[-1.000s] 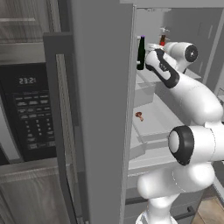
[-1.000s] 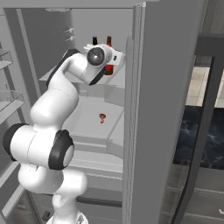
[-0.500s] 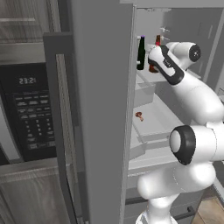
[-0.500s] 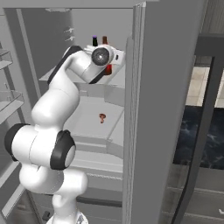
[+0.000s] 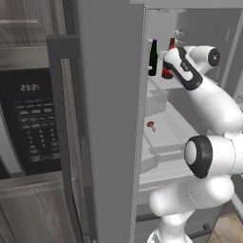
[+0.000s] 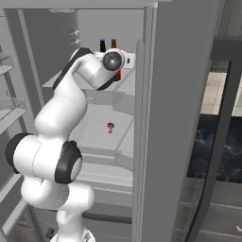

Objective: Place the beers on the top shelf of the fridge to keep them out of children's reach, and place the mushroom on lower shelves for easy access.

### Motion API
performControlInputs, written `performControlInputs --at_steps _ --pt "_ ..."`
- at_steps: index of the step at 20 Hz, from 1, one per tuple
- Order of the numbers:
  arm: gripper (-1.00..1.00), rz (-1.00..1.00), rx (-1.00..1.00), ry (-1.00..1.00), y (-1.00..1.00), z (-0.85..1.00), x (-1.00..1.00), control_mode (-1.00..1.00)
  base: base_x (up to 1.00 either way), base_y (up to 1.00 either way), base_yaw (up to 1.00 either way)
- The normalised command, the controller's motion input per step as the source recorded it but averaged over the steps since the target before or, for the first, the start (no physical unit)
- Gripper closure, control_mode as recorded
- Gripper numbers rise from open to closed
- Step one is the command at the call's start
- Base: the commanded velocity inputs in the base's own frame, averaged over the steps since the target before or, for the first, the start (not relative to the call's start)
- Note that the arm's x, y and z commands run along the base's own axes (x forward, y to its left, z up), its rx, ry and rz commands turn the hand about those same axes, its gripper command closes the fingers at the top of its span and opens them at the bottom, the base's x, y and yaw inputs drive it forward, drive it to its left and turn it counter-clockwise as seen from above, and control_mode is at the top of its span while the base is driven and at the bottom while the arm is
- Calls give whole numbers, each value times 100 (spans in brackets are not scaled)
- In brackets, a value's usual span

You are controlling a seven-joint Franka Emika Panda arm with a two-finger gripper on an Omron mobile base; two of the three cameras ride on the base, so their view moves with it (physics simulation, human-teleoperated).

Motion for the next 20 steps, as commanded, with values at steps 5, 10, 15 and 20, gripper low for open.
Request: performControlInputs --at_steps 5,10,15,20 --pt "-100 3 -12 0 0 0 -33 -100 0 0 0" --pt "-100 0 -16 0 0 0 -77 -100 0 0 0" --pt "-100 0 -17 0 4 -3 -96 -100 0 0 0" --pt "-100 0 -15 0 10 -6 -100 -100 0 0 0"
